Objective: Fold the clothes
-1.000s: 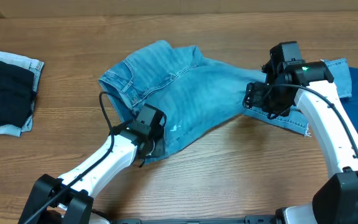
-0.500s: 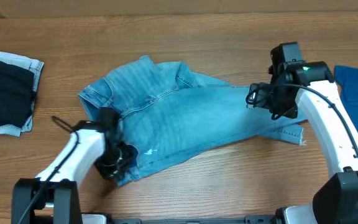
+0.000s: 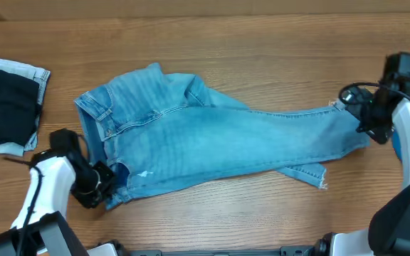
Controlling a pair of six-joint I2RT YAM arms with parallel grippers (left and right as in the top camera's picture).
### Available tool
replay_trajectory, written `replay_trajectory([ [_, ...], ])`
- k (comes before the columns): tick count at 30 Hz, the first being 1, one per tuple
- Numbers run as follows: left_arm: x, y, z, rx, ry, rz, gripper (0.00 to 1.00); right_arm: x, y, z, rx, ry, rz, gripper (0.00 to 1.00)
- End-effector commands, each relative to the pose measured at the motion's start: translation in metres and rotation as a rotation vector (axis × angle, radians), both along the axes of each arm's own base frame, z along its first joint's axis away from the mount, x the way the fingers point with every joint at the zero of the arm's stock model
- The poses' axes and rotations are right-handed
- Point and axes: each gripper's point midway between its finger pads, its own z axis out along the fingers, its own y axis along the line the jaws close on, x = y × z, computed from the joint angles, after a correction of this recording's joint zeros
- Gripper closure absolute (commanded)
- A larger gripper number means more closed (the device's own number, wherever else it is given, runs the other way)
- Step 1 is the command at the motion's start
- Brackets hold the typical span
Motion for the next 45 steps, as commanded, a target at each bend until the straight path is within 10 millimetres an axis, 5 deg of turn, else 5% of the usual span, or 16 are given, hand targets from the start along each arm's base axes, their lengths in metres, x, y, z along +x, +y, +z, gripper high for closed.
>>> replay_trajectory([
  [1,0.019,0.028,0.019,0.06,-0.084,-0.011,0.96,-0.02,-0.005,-0.038,0.063,0.098,-0.052,0.0],
  [6,0.034,0.043,0.035,0.09,-0.138,-0.006,0.96,-0.042,0.004,-0.081,0.134,0.216,-0.067,0.0],
  [10,0.037,0.045,0.038,0.096,-0.145,-0.009,0.96,-0.04,0.017,-0.102,0.209,0.195,-0.114,0.05],
  [11,0.036,0.046,0.038,0.102,-0.142,-0.009,0.96,-0.033,0.013,-0.105,0.198,0.159,-0.121,0.16],
  [14,0.034,0.048,0.037,0.114,-0.132,-0.018,0.96,-0.01,0.0,-0.104,0.163,0.058,-0.123,0.77],
  [16,0.033,0.048,0.037,0.114,-0.131,-0.022,0.96,0.003,-0.012,-0.096,0.143,0.005,-0.137,0.82],
  [24,0.032,0.051,0.037,0.132,-0.122,-0.029,0.96,0.007,-0.085,-0.024,-0.089,-0.057,-0.242,0.81],
  [27,0.032,0.051,0.037,0.134,-0.121,-0.029,0.96,0.005,-0.081,-0.014,-0.038,-0.075,-0.248,0.78],
  [29,0.032,0.051,0.037,0.133,-0.121,-0.028,0.96,-0.013,-0.061,-0.024,0.042,0.017,-0.247,0.38],
  [31,0.031,0.051,0.037,0.132,-0.119,-0.028,0.96,-0.036,-0.031,-0.038,0.169,0.112,-0.234,0.15],
  [33,0.031,0.05,0.037,0.128,-0.121,-0.029,0.96,-0.049,-0.007,-0.05,0.283,0.154,-0.224,0.05],
  [36,0.032,0.05,0.037,0.129,-0.122,-0.029,0.96,-0.065,0.033,-0.067,0.481,0.183,-0.215,0.04],
  [41,0.032,0.05,0.037,0.129,-0.125,-0.039,0.96,-0.067,0.057,-0.099,0.603,0.119,-0.245,0.05],
  [43,0.033,0.051,0.037,0.131,-0.128,-0.039,0.96,-0.049,0.055,-0.105,0.61,0.008,-0.219,0.16],
  [45,0.032,0.051,0.037,0.13,-0.126,-0.04,0.96,-0.032,0.046,-0.105,0.575,-0.077,-0.198,0.4],
])
